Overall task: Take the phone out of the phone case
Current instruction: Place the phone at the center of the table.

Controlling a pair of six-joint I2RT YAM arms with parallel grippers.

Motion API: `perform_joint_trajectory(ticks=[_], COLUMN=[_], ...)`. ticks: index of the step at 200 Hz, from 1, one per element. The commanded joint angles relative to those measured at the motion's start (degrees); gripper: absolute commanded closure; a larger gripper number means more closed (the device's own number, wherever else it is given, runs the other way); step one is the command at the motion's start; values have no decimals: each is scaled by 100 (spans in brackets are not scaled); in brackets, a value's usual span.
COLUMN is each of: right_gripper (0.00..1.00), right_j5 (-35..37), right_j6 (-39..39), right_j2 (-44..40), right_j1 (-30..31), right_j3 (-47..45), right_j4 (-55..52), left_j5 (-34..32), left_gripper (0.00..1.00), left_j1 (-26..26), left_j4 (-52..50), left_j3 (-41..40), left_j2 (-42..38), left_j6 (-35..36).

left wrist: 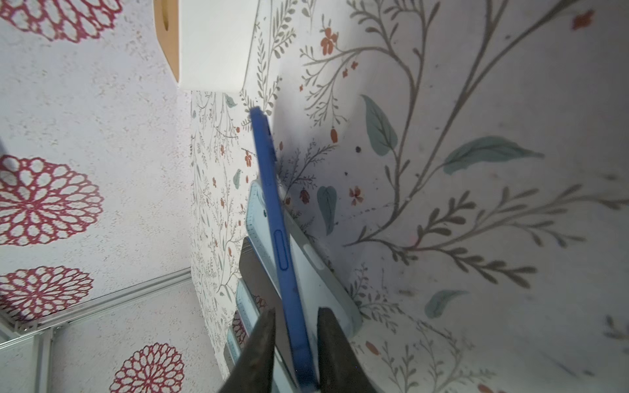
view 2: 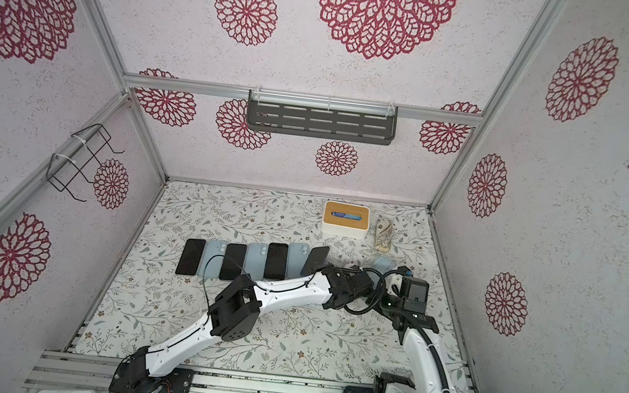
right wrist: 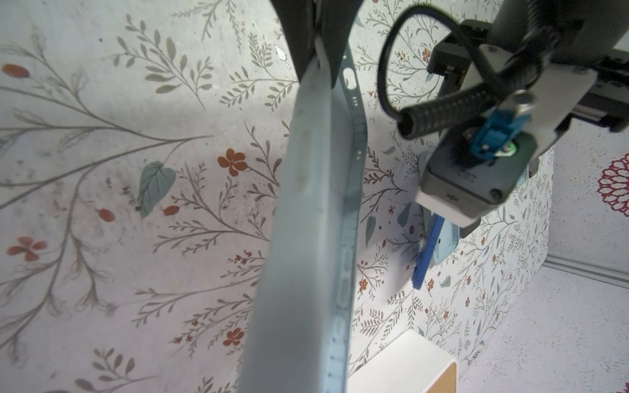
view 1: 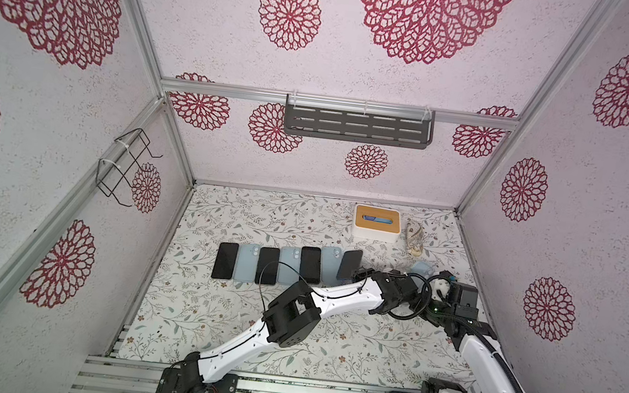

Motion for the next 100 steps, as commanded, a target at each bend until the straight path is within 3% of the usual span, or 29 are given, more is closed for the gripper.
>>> perform_joint_trajectory(ticks=[1, 40, 100], right_gripper=[100, 100, 100], right_j5=[-212, -198, -85], right_j6=[-28, -23, 122], right_j2=[-6, 63, 365], right_j1=[0, -22, -24], right_j3=[133, 84, -11], right_j4=[405, 483, 815], left_j5=[174, 309, 738], left_gripper=[72, 63, 40], left_j1=[-126, -169, -149], left_j4=[77, 207, 928], left_j3=[170, 335, -391], left_j2=[198, 143, -1011], left_j6=[18, -206, -750])
